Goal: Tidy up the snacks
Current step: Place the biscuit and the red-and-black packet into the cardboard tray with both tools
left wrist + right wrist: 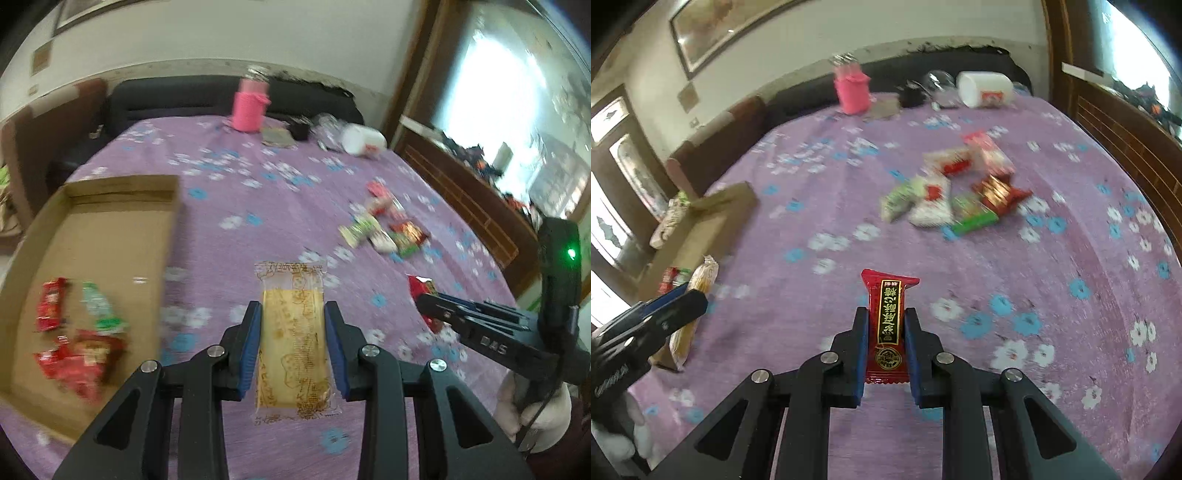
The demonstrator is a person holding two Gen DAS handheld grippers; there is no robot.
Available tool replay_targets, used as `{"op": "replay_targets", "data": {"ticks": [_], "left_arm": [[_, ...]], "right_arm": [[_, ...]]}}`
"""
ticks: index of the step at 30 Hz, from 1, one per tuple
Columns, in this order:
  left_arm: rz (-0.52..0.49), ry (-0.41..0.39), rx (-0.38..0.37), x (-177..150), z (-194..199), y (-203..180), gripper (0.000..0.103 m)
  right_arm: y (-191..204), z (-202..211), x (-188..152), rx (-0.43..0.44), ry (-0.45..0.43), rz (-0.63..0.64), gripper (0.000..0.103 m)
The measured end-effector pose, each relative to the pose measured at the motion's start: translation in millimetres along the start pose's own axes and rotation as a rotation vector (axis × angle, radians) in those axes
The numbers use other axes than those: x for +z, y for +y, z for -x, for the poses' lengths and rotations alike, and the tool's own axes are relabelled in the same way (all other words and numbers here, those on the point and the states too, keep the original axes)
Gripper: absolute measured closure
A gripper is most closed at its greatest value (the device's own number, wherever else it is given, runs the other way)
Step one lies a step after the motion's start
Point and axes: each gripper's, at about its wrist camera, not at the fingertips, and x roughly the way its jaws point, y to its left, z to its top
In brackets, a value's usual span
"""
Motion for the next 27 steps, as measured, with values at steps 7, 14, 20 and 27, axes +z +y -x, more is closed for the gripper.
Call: {"op": "replay_targets", "data": {"ticks": [7, 14, 20, 27], "left_arm": [[0.121, -0.085, 0.123, 2, 43, 72, 0.070], [0.194, -0.117, 0.238, 15, 59, 141, 0.070], [0.225, -0.072, 0.273, 36, 37, 187, 0.070], [0.280, -0.002, 0.294, 46, 4, 224, 0.069]], "right_arm": [[73, 2, 19, 0.136, -0.012, 0.098, 0.083], [158, -30, 38, 0.235, 0.032, 0.194, 0.083], [219, -90, 53, 0.260, 0.114, 0.232, 0.083], [243, -150, 63, 0.248, 0.194, 0.210, 0.081]]}}
